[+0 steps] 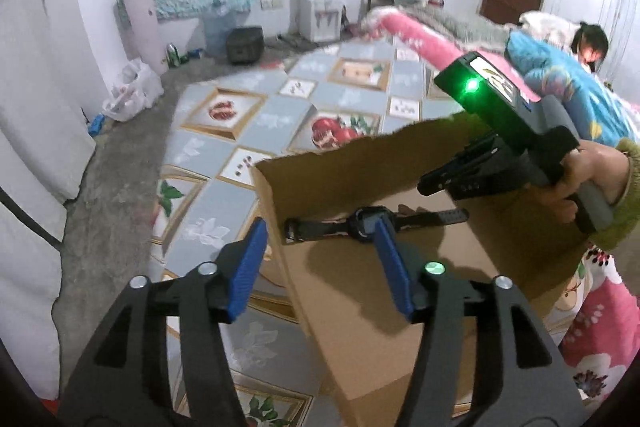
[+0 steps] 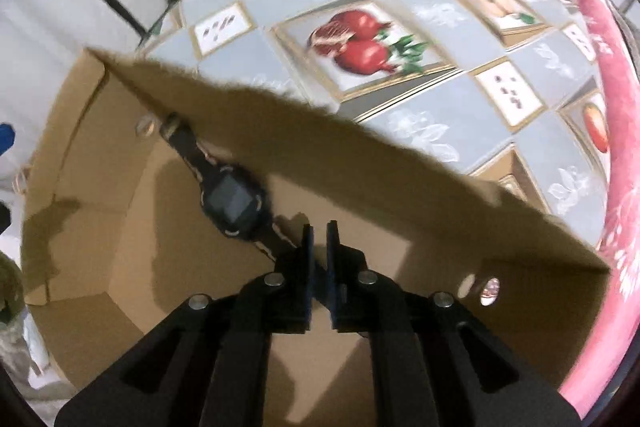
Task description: Organize jewelry
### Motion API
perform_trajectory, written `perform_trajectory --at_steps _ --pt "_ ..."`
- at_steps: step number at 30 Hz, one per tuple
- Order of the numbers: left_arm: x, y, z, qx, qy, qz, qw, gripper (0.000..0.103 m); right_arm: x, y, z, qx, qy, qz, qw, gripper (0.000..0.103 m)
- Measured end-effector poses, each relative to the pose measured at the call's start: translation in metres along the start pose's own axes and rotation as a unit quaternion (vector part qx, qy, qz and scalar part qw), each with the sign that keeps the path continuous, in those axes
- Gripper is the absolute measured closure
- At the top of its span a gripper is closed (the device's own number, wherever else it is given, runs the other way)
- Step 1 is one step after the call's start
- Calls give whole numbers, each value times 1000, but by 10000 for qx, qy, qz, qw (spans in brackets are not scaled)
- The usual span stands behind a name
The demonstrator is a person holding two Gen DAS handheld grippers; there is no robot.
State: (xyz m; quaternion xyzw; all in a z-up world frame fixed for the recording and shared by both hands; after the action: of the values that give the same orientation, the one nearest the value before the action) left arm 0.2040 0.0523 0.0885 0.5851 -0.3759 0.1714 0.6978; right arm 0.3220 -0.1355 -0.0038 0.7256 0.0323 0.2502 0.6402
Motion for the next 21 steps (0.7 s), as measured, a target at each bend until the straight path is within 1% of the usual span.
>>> perform_trajectory --at_steps 1,3,4,6,8,10,11,13,16,17,19,21 --pt "-2 8 -1 22 7 104 9999 44 -1 4 0 15 5 52 10000 87" --pt "-9 20 -5 53 56 234 9997 42 -6 10 -2 -11 30 98 9999 81" --pt "-13 27 -6 48 110 296 9995 41 -3 10 1 7 21 113 9999 78" --pt "-23 38 -10 3 220 397 9990 34 -6 19 1 114 -43 239 9996 70" --pt "-37 52 -14 -72 359 551 9978 32 -11 30 1 265 -48 391 9989 67" --pt "-50 59 -16 -160 495 579 9970 30 -17 37 -4 453 24 419 9981 66" --pt "-55 59 -17 -195 565 567 9966 30 -22 41 -5 475 44 366 9982 65" --pt "-66 56 -14 -328 681 530 9957 30 -26 34 -9 575 20 136 9983 65" --pt "-78 46 -8 -369 796 500 9949 30 -27 13 -19 929 -206 -314 9950 66" --pt "-82 44 -8 -341 834 507 9946 30 -25 7 -23 977 -235 -385 9942 66" --pt "-87 39 -6 -276 910 520 9941 30 -22 -3 -31 974 -189 -471 9939 68" --pt "-91 33 -6 -179 993 499 9936 30 -18 -17 -38 826 -163 -647 9943 68"
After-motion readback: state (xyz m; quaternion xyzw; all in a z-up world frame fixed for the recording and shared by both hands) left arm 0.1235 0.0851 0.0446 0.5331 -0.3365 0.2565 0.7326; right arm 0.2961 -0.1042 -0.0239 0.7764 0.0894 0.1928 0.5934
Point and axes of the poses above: each gripper's, at about its wrist camera, not at the fingertips, and y roughly against the way its jaws point, z to its right, x to its top, the point moved 2 cm from there along -y, roughly the way its jaws point, and after that the axes turned 4 degrees about z, right-handed, at the moved point
